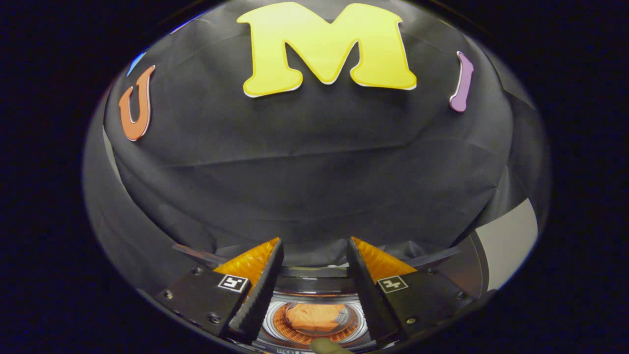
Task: Put the clothes into the washing machine and then close the washing machine lid.
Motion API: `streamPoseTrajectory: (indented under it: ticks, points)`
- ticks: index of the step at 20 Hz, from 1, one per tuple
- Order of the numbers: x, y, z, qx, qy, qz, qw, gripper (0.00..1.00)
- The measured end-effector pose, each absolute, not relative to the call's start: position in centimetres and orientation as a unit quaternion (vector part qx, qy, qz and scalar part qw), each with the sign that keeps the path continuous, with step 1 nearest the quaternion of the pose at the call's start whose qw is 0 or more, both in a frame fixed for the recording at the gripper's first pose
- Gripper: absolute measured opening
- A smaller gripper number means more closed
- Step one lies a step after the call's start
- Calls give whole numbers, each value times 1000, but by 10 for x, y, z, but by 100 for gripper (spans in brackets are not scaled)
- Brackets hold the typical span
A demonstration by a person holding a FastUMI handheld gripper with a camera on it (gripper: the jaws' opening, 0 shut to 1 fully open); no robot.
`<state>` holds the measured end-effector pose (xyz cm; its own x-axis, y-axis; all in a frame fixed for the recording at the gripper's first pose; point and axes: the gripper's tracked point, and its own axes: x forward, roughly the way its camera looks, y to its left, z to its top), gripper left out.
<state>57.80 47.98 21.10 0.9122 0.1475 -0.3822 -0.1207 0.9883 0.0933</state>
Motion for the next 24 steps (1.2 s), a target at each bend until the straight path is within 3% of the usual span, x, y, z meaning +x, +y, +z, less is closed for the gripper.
streamPoseTrajectory:
  ticks: [24]
  points:
    - [502,474,186,15,147,86,985,82]
